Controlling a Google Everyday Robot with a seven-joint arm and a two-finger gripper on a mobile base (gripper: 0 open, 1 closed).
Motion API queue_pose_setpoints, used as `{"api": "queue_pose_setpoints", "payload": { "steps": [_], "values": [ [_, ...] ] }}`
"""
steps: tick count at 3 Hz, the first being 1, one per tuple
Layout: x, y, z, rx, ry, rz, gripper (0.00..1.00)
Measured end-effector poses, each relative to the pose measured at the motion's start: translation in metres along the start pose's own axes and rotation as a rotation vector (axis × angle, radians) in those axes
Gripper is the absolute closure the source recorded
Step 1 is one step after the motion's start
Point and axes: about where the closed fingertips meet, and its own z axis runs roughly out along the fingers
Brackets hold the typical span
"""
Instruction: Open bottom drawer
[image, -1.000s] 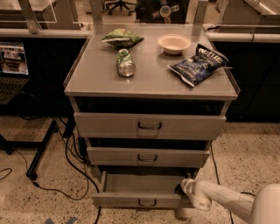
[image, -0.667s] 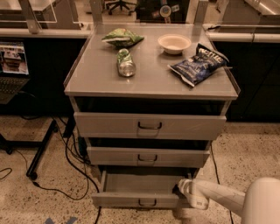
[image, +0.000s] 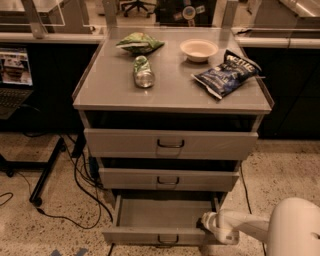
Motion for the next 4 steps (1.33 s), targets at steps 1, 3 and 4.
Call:
{"api": "queue_pose_setpoints", "payload": {
  "steps": [1, 3, 4],
  "values": [
    [0.032, -0.016, -0.006, -0.016, 0.04, 0.01, 1.0],
    [0.03, -0.037, -0.03, -0.077, -0.115, 0.139, 1.0],
    [-0.005, -0.037, -0.067, -0.126, -0.285, 0.211, 1.0]
  ]
}}
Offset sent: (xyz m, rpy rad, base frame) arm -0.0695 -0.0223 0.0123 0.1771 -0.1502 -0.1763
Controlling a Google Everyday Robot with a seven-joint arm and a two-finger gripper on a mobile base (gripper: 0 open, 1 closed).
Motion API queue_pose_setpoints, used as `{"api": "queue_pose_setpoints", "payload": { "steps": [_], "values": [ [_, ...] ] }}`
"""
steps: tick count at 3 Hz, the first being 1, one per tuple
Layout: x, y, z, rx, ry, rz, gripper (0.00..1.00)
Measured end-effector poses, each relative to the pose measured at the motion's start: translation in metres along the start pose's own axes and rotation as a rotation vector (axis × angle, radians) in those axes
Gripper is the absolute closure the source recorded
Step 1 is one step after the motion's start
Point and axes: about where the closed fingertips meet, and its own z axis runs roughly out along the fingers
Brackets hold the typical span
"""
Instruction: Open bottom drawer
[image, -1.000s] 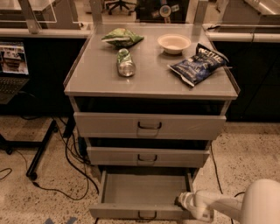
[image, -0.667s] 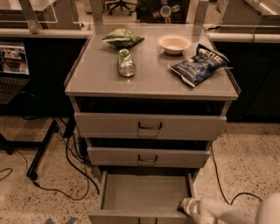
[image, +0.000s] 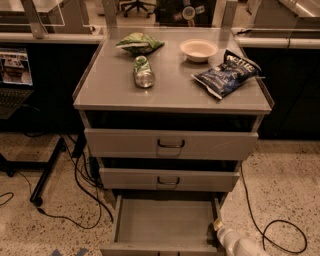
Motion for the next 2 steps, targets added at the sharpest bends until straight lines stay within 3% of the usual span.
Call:
{"api": "queue_pose_setpoints", "payload": {
  "steps": [1, 2],
  "values": [
    [-0.044, 0.024, -0.026, -0.066, -0.165, 0.061, 1.0],
    [-0.073, 0.047, -0.037, -0.109, -0.235, 0.066, 0.87]
  ]
}}
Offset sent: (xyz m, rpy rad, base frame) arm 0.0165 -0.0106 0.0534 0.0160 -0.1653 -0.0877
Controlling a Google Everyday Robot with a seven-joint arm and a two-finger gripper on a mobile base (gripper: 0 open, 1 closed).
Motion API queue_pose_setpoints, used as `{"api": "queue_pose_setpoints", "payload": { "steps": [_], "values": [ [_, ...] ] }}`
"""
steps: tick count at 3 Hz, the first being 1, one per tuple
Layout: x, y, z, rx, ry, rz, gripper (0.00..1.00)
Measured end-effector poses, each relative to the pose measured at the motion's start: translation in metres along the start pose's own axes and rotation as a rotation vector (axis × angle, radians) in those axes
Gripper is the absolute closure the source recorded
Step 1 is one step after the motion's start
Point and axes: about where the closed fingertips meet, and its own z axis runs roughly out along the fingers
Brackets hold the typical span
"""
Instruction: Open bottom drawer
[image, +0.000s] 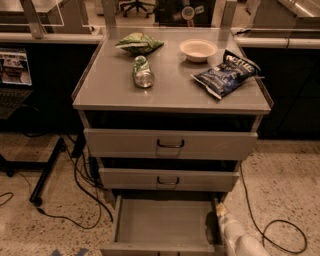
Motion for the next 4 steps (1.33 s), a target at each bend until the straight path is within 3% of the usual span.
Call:
{"api": "queue_pose_setpoints", "payload": {
  "steps": [3, 4],
  "values": [
    [0.005, -0.0042, 0.0004, 0.007, 0.012, 0.001, 0.17],
    [0.005, -0.0042, 0.0004, 0.007, 0.012, 0.001, 0.0]
  ]
}}
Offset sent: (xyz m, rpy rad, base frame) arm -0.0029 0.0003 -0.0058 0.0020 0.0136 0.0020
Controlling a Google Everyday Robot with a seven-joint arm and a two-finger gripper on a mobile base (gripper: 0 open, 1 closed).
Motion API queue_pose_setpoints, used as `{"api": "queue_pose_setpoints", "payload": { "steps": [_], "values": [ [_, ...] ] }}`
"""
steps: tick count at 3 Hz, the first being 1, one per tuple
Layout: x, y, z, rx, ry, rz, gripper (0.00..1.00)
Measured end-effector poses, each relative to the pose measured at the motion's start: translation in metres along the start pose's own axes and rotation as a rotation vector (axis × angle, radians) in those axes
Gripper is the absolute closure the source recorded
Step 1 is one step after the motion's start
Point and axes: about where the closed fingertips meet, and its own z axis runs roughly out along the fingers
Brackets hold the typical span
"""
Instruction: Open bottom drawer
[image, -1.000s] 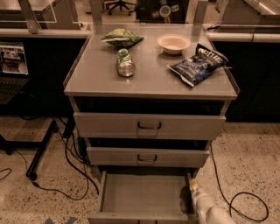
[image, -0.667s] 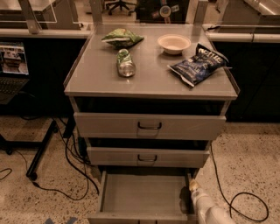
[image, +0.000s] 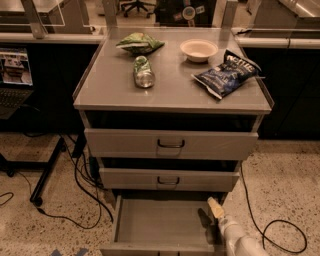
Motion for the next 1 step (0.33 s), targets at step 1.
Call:
{"api": "queue_pose_setpoints", "payload": {
  "steps": [1],
  "values": [
    [0.0, 0.0, 0.0, 0.0, 0.0, 0.0, 0.0]
  ]
}}
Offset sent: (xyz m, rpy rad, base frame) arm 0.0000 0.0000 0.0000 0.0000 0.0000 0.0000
